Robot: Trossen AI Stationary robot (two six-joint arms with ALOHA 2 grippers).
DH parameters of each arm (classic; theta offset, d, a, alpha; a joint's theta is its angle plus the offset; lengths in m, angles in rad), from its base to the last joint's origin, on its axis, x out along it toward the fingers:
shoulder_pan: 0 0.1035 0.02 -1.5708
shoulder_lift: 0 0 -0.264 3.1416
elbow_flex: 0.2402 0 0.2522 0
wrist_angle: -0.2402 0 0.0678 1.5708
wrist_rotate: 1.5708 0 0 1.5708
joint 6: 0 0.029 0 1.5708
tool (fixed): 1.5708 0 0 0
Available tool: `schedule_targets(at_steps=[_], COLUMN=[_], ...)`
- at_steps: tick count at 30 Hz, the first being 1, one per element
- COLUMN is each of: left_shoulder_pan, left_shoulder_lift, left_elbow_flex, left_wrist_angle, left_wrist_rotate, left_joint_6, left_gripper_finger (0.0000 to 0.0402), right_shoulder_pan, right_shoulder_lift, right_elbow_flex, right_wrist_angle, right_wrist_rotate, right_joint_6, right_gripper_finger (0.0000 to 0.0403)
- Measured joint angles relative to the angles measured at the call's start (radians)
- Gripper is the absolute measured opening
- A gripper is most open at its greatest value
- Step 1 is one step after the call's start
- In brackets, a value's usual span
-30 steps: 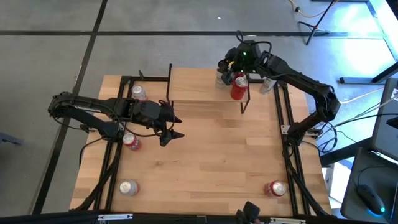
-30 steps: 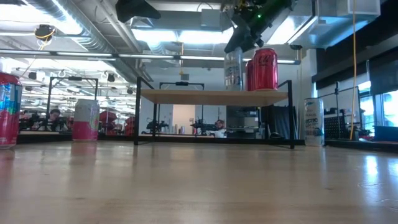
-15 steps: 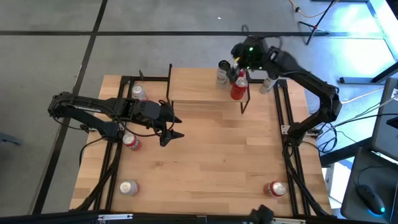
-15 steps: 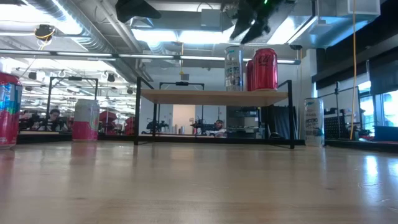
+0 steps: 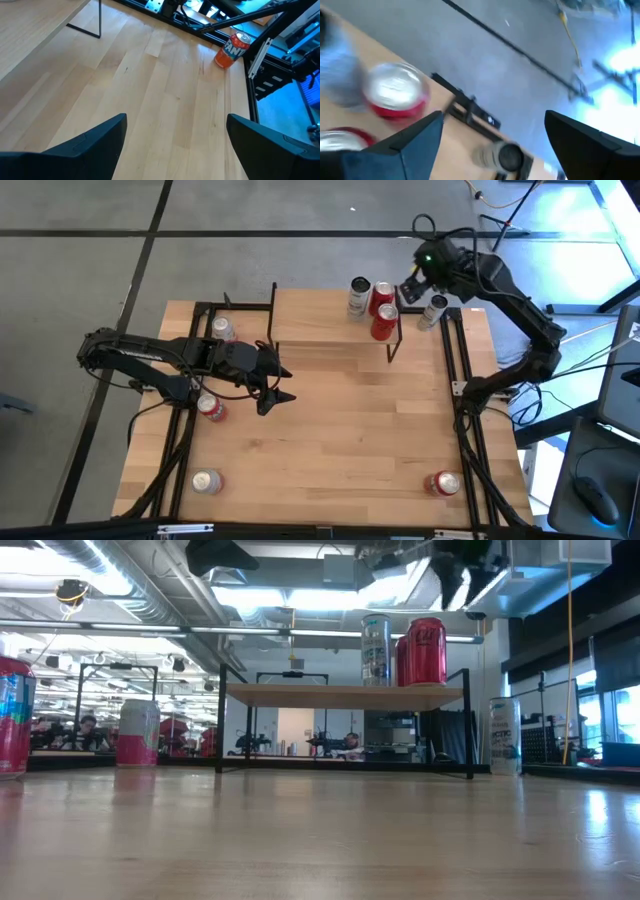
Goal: Place canned beverage on shelf
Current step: Put the white and blue soda can aligned with the other white and blue soda can on the shelf
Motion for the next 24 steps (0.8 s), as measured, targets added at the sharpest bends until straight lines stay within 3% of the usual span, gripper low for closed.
schedule_targets(at_steps=[10, 16, 24], left_shoulder_pan=[0.000, 0.000, 0.000], left_shoulder_lift=[0.000, 0.000, 0.000], left_elbow_flex=[0.000, 0.000, 0.000], left_wrist_angle=[0.000, 0.000, 0.000], left_wrist_rotate=[0.002, 0.004, 0.004], left_joint_6=[0.003, 0.027, 0.052], left_gripper_finger=[0.0339, 0.0339, 0.0339], right_shoulder_pan=[-0.181, -0.237, -0.255], right_shoulder_lift=[-0.031, -0.030, -0.030], right_elbow_flex=[-0.273, -0.375, -0.487], right_wrist_angle=[0.038, 0.086, 0.174], right_wrist_rotate=[0.002, -0.005, 0.003], right_joint_6=[0.209, 0.318, 0.345], right_gripper_finger=[0.0303, 0.0303, 0.0303])
